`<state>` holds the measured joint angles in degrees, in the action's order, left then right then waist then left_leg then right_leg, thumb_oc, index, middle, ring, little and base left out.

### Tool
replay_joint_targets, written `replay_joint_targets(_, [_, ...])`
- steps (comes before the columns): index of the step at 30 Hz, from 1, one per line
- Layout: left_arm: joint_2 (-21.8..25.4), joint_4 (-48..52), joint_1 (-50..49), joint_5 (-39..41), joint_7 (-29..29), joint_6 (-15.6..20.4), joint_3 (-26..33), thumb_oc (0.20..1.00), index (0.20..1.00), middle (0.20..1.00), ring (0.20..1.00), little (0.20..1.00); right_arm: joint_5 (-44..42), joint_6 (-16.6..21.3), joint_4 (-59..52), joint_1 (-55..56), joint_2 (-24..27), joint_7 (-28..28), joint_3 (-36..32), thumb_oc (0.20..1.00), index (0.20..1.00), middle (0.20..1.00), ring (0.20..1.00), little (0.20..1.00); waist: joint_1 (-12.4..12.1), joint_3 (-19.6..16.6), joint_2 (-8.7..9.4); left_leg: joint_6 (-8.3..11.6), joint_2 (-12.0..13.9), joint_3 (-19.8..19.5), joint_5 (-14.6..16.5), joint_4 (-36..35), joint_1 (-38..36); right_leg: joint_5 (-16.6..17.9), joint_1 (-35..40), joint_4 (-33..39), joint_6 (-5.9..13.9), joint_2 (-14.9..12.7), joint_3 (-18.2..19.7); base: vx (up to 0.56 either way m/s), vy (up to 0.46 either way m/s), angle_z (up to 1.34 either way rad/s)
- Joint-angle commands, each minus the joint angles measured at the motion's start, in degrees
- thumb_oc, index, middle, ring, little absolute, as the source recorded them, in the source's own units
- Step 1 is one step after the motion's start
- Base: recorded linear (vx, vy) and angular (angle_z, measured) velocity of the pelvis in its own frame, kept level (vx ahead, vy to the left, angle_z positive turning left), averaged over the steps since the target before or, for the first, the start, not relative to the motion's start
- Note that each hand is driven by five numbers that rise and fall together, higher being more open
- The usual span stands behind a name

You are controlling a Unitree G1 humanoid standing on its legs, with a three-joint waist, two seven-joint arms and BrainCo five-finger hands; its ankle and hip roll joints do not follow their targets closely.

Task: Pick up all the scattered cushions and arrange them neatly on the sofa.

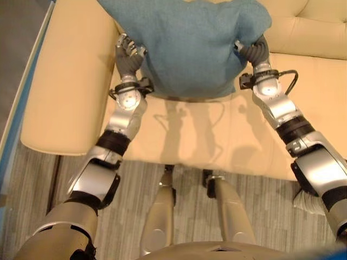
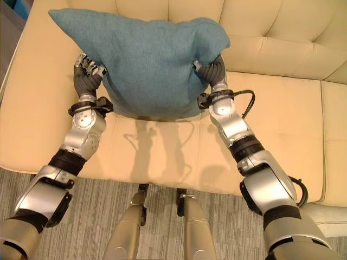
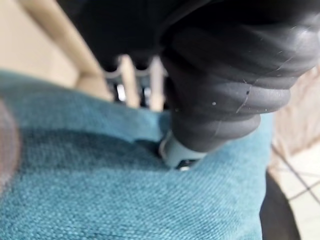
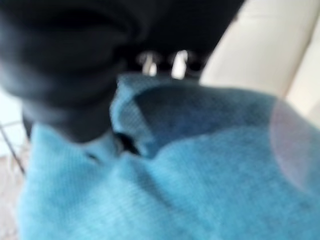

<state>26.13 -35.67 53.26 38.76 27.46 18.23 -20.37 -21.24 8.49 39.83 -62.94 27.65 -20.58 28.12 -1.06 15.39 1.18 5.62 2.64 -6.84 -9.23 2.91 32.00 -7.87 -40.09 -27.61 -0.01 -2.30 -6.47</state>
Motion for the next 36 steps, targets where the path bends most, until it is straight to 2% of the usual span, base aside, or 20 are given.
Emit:
replay_joint_targets(1, [-0.3,4.0,13.4,-4.8,-2.6,5.6,-4.9,0.2,0.2,0.2,0.2,0.2,0.9,6.2,-4.2,-10.3,-3.4,0.3,2.5,0.2,0.2,0.2,0.2,0.2,0.2,0.6,3.29,0.34,-0.8,0.5,6.8,2.7,-5.8,13.0,10.5,22.1,7.82,-1.9,3.0,0.03,-0.011,0.05])
replay_joint_targets(10, [-0.3,3.0,18.9,-5.3,-1.2,5.8,-6.7,0.2,0.2,0.2,0.2,0.2,-0.4,6.7,-3.4,-14.1,-3.1,-0.9,3.4,0.2,0.2,0.2,0.2,0.2,0.7,0.1,3.17,0.62,-0.9,0.8,6.3,1.6,-6.4,13.6,11.5,23.9,7.97,-1.8,3.1,0.02,0.002,0.0])
replay_joint_targets(19, [-0.6,2.6,19.4,-5.3,-1.1,5.5,-7.5,0.2,0.2,0.2,0.2,0.2,-0.8,6.4,-4.2,-14.9,-3.9,-0.8,4.3,0.2,0.2,0.2,0.2,0.2,0.9,-0.2,2.98,0.48,-0.9,1.1,6.7,1.3,-6.8,13.8,11.7,24.5,7.88,-1.8,3.5,0.02,0.009,-0.02])
replay_joint_targets(26, [-0.3,-1.7,21.3,-4.5,-0.7,5.8,-7.5,0.2,0.2,0.2,0.2,0.2,-0.6,6.6,-3.4,-17.6,-4.7,-1.3,5.6,0.2,0.2,0.2,0.2,0.2,1.3,-0.8,3.78,0.68,-1.1,1.3,5.9,-0.3,-6.1,15.4,11.4,27.3,8.31,-1.6,3.7,0.01,0.002,-0.02])
replay_joint_targets(32, [0.1,0.2,22.5,-4.2,-0.3,6.6,-7.8,0.2,0.2,0.2,0.2,0.2,-0.2,6.6,-4.6,-20.0,-4.2,-2.5,6.0,0.2,0.2,0.2,0.2,0.2,1.4,-1.9,4.25,0.82,-1.3,1.6,4.9,-1.4,-5.1,16.5,11.2,29.4,8.6,-1.6,3.8,0.02,0.009,-0.04])
replay_joint_targets(36, [-0.5,0.4,22.7,-4.7,-0.6,6.3,-8.5,0.2,0.2,0.2,0.2,0.2,-0.1,6.3,-4.8,-19.9,-5.1,-2.1,6.4,0.2,0.2,0.2,0.2,0.2,1.4,-1.7,3.87,0.71,-1.6,1.9,5.9,-0.8,-6.4,15.7,12.3,28.6,8.41,-1.7,4.1,0.04,0.026,-0.01])
